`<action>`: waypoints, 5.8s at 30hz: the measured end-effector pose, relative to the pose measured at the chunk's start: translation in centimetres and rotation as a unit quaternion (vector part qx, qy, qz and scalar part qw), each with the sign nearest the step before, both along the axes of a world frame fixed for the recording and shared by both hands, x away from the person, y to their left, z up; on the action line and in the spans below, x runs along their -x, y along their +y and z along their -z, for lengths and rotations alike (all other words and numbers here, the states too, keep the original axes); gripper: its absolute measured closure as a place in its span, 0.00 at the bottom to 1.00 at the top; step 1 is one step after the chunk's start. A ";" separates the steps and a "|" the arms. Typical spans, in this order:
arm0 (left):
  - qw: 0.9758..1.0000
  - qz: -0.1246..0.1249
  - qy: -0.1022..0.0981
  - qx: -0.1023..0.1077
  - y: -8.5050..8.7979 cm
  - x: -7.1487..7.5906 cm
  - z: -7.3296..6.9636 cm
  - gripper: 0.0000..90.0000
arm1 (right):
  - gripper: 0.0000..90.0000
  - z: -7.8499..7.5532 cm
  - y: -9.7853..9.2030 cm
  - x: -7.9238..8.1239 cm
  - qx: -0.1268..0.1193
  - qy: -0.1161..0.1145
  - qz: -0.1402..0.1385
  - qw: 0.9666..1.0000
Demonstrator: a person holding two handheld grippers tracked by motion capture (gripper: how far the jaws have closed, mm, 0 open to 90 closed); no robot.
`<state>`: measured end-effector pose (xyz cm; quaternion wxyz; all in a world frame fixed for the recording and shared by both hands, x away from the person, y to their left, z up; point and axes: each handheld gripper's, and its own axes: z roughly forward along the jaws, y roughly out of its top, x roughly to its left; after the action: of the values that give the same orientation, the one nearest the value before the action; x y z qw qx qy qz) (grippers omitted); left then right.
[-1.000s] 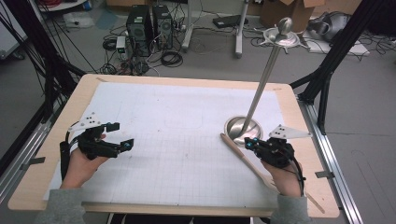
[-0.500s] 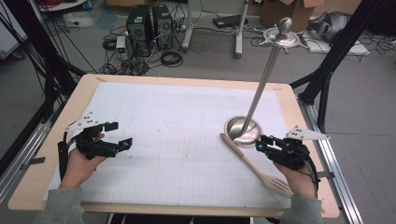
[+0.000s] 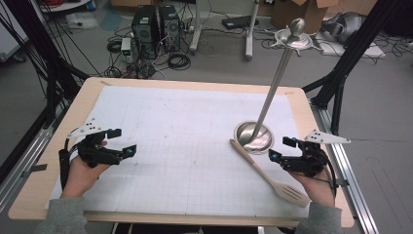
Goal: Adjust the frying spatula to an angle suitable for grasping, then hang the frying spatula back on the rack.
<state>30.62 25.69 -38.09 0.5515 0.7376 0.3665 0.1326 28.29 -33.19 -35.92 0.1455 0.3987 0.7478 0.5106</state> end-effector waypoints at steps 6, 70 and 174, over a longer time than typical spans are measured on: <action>1.000 -0.008 -0.004 0.004 0.7 0.6 -0.2 0.02 | 0.18 0.3 0.4 -0.5 0.012 0.002 -0.010 1.000; 1.000 0.004 0.004 0.006 -0.1 -0.2 0.3 0.02 | 0.16 5.9 2.9 -2.1 0.067 0.059 0.012 0.996; 1.000 0.008 0.016 -0.002 -0.4 -0.3 1.1 0.02 | 0.85 8.8 3.7 0.5 0.154 0.050 -0.025 0.987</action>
<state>30.90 25.28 -39.22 0.5455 0.7433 0.3691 0.1171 27.82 -29.52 -44.67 0.1544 0.3778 0.8335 0.3723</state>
